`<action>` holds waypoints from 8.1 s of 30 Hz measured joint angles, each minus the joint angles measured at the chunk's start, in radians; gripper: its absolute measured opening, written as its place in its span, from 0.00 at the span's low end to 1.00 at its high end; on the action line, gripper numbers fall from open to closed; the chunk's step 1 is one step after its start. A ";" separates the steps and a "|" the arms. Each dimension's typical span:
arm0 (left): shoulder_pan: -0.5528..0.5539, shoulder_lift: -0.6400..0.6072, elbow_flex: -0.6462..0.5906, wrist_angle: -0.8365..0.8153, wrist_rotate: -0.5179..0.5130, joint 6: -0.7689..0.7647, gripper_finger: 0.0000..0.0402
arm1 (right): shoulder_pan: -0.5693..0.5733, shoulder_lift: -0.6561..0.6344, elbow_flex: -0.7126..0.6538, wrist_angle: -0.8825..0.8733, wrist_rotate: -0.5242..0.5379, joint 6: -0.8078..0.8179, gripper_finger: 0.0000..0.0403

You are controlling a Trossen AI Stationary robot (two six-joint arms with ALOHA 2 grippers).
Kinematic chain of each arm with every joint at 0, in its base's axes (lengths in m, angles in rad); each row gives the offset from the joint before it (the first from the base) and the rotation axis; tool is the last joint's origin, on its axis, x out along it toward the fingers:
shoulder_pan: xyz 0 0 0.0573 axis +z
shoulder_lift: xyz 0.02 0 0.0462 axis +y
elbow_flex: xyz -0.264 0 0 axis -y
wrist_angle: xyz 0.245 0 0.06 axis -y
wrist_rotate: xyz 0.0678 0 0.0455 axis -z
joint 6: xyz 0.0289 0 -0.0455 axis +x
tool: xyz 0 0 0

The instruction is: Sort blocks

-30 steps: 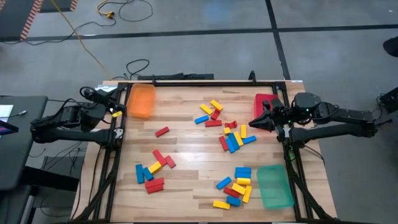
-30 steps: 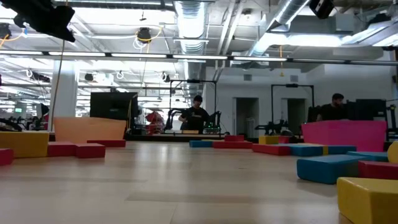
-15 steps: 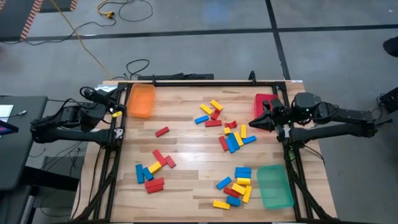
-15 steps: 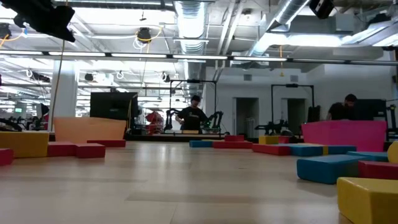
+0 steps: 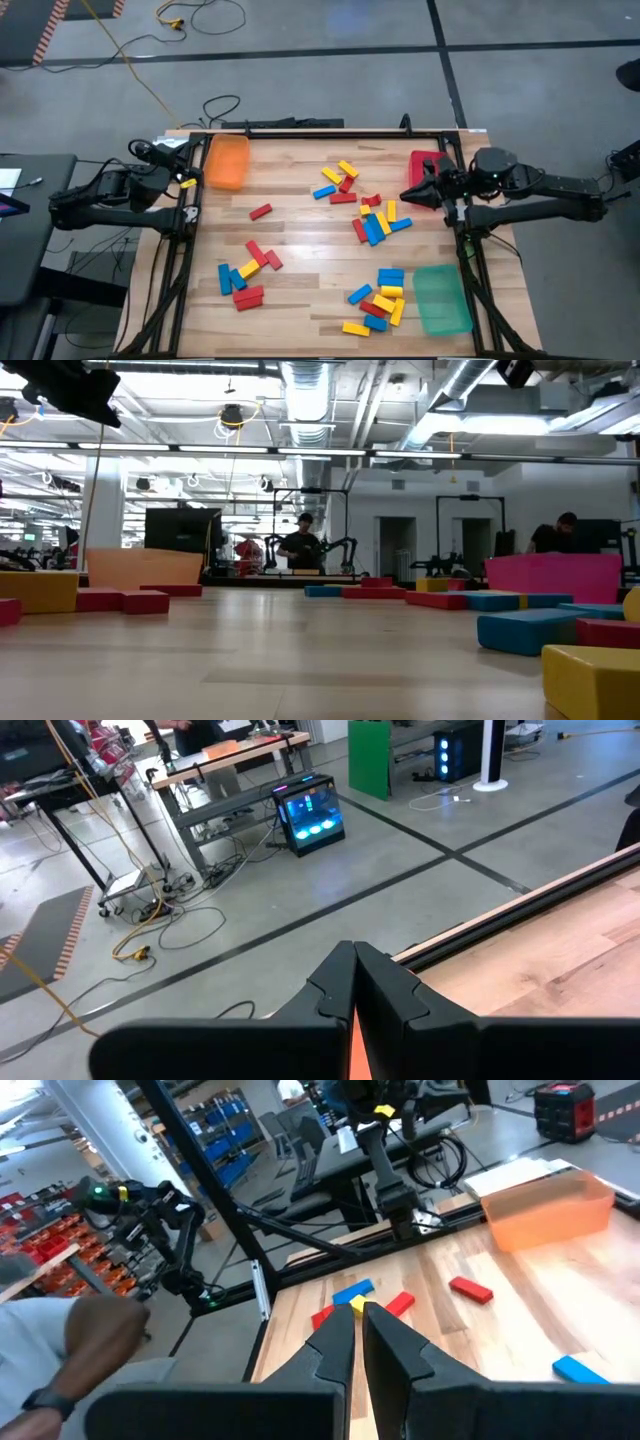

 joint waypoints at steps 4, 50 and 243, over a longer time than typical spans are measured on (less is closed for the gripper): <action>0.000 0.000 0.000 0.000 0.000 0.000 0.01 | -0.019 0.000 0.000 -0.002 0.003 -0.044 0.11; 0.000 0.000 0.000 0.000 0.000 0.000 0.01 | -0.120 0.249 0.000 0.176 0.002 -0.059 0.11; 0.000 0.000 0.000 0.000 0.000 0.000 0.01 | 0.121 0.463 -0.138 0.094 0.500 -0.073 0.55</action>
